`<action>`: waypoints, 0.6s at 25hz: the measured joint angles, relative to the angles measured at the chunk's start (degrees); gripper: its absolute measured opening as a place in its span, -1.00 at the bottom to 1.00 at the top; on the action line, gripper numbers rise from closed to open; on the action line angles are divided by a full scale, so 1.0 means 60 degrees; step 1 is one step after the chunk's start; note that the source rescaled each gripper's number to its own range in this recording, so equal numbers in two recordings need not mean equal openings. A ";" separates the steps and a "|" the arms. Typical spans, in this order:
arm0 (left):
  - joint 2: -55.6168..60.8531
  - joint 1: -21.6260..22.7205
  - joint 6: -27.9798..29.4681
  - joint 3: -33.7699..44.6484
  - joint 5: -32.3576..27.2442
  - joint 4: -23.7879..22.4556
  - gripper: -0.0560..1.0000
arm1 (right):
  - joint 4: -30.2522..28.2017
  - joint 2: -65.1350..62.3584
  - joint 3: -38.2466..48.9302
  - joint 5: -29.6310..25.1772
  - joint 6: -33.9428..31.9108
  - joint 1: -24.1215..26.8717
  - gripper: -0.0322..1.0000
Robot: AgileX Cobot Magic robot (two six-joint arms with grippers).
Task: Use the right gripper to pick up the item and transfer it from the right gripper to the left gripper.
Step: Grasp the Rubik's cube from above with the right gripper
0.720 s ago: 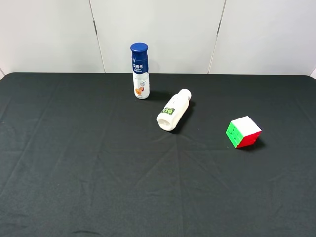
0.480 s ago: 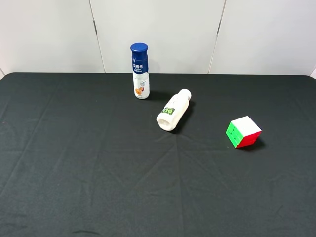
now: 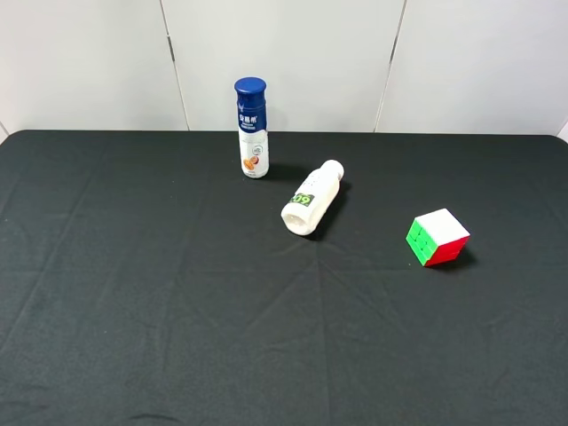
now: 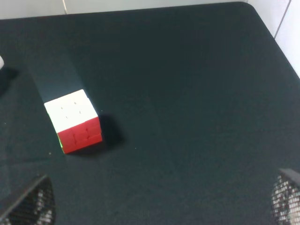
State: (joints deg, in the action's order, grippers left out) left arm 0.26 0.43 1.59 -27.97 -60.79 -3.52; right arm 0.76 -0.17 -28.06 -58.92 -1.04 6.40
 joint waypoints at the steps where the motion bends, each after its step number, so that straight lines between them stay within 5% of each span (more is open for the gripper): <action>1: 0.0000 0.0000 0.0000 0.0000 0.0000 0.0000 0.92 | 0.0021 0.0000 0.0000 0.0000 0.0000 0.0000 1.00; 7: 0.0000 0.0000 0.0000 0.0000 0.0000 0.0000 0.92 | 0.0257 0.0732 -0.0462 -0.0073 0.0000 0.0000 1.00; 15: 0.0000 0.0000 0.0000 0.0000 0.0000 0.0000 0.92 | 0.0377 0.4256 -0.2219 0.0104 0.0375 0.0000 1.00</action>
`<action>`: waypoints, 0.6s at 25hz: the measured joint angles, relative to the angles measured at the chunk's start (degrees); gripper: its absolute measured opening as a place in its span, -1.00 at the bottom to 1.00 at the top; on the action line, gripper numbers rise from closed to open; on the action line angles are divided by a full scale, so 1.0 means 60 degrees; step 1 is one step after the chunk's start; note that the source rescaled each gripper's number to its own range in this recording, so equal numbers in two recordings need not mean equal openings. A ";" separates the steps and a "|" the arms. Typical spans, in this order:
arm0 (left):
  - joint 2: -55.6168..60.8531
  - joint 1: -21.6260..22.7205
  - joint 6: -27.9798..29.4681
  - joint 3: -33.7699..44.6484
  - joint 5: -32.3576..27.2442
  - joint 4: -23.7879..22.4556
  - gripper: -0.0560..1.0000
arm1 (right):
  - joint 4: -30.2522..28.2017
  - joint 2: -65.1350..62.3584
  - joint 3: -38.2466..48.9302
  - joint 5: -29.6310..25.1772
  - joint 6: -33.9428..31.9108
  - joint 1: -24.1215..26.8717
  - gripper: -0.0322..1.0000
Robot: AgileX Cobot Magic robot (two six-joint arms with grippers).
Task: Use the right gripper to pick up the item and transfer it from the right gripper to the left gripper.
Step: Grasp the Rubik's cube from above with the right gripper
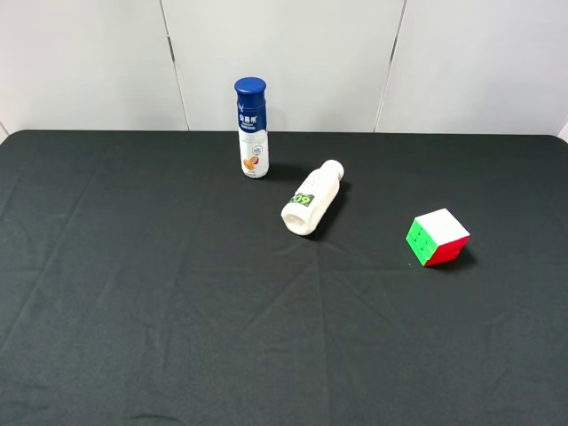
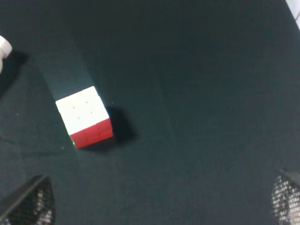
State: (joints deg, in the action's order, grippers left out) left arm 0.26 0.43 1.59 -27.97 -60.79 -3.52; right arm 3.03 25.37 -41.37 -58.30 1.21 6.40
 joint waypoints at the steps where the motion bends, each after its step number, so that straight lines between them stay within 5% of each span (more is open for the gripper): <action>1: 0.0000 0.0000 0.0000 0.0000 0.0000 0.0000 0.92 | 0.0018 0.0474 -0.0179 0.0107 0.0166 0.0000 1.00; 15: 0.0000 0.0000 0.0000 0.0000 0.0000 0.0000 0.92 | 0.0399 0.6296 -0.1953 0.0598 0.1956 0.0000 1.00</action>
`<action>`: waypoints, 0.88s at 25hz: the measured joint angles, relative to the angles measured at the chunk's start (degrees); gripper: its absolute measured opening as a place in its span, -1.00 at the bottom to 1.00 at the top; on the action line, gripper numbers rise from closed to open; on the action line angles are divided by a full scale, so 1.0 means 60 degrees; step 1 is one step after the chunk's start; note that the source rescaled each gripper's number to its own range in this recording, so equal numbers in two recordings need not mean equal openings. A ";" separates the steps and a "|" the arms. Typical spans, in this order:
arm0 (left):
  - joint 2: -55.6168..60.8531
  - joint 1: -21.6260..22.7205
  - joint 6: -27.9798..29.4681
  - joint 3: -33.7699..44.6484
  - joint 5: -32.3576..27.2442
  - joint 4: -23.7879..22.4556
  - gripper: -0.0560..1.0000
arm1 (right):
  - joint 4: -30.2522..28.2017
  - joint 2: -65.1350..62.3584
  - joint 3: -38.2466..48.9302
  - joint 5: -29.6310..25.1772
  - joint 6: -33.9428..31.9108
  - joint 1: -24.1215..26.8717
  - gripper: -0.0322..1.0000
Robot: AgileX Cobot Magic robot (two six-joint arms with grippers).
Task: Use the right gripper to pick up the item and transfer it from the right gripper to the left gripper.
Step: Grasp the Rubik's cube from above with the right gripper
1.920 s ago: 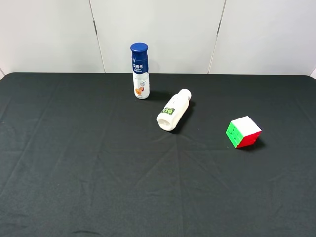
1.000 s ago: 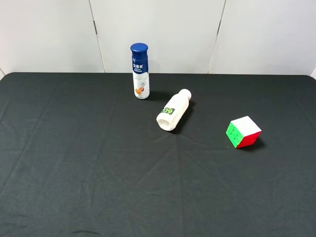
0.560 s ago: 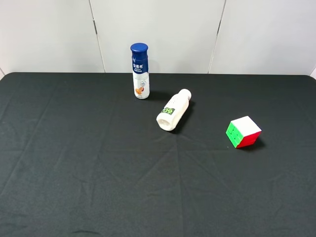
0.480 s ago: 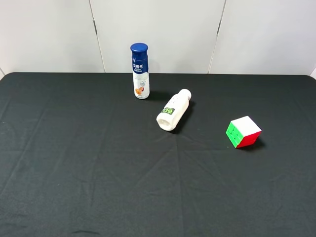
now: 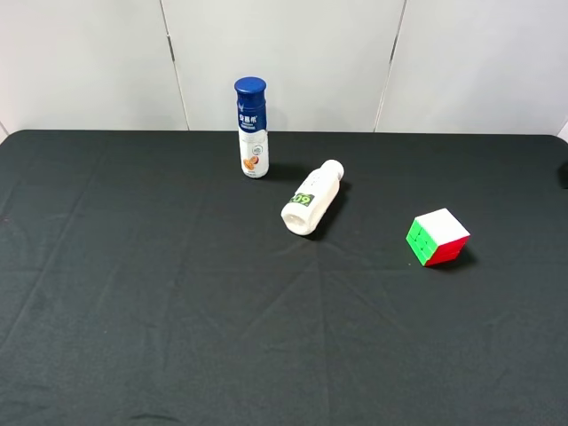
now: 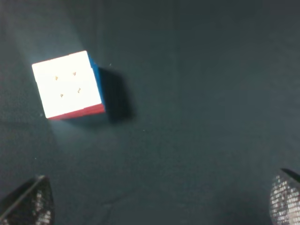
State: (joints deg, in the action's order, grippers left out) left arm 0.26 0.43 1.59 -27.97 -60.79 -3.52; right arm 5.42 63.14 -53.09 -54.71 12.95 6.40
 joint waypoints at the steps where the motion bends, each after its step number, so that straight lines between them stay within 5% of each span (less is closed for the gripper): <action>1: 0.0000 0.0000 0.0000 0.0000 0.0000 0.0000 0.92 | 0.0115 0.0377 -0.0100 0.0128 0.0000 0.0000 1.00; 8: 0.0000 0.0000 0.0000 0.0000 0.0000 0.0000 0.92 | 0.0530 0.2543 -0.1117 0.0350 0.0245 -0.0201 1.00; 22: 0.0000 0.0000 0.0000 0.0000 0.0000 0.0000 0.92 | -0.0101 0.5342 -0.2169 0.0379 0.0004 -0.2877 1.00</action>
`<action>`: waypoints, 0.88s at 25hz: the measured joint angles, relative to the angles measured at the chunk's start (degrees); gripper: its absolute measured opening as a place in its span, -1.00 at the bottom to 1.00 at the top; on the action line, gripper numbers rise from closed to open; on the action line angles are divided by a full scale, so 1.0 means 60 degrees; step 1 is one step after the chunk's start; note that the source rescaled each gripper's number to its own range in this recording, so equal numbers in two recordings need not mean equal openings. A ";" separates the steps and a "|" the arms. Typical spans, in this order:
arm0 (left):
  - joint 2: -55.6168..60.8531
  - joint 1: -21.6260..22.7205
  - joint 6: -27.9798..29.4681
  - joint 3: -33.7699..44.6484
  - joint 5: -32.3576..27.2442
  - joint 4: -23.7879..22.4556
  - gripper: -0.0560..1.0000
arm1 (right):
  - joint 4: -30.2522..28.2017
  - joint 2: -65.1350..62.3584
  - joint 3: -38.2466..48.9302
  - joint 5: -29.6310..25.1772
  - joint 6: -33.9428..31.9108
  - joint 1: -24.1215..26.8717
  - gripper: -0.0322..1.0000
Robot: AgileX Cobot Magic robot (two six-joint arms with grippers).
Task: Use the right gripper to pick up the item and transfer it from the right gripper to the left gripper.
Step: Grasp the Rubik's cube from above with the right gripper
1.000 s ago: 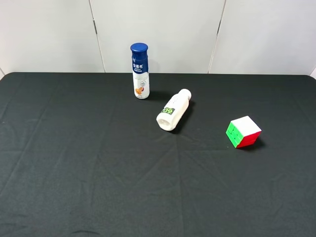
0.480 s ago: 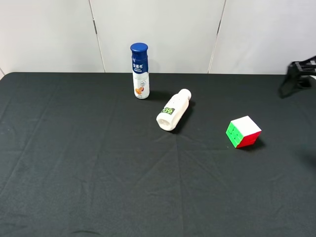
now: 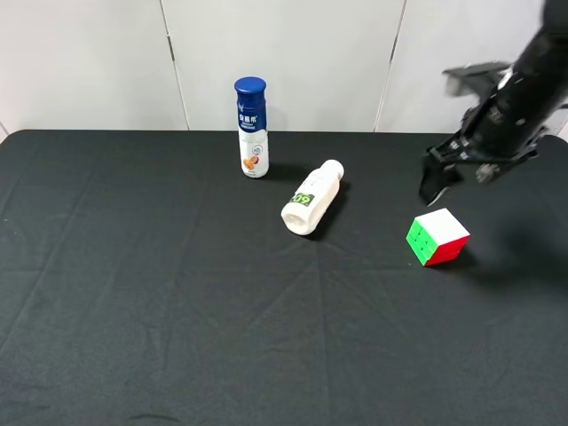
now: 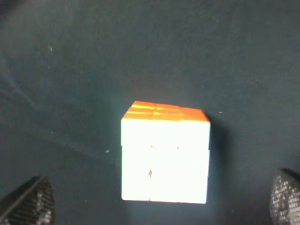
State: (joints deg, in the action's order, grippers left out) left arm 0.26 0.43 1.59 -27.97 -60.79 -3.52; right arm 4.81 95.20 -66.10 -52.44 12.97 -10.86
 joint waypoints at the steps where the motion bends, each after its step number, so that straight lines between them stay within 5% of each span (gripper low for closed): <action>1: 0.0000 0.0000 0.0000 0.0000 0.0000 0.0000 0.92 | -0.0105 0.0151 0.0000 0.0000 -0.0119 -0.0062 1.00; 9: 0.0000 0.0000 0.0000 0.0000 0.0000 0.0000 0.92 | -0.0870 0.0850 0.0000 0.0133 -0.1021 -0.0091 1.00; 22: 0.0000 0.0000 0.0000 0.0000 0.0000 0.0000 0.92 | -0.0802 0.1973 0.0000 0.0391 -0.1045 -0.0091 1.00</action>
State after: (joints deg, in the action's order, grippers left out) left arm 0.26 0.43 1.59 -27.97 -60.79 -3.52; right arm 0.00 107.04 -66.10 -50.09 6.70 -11.41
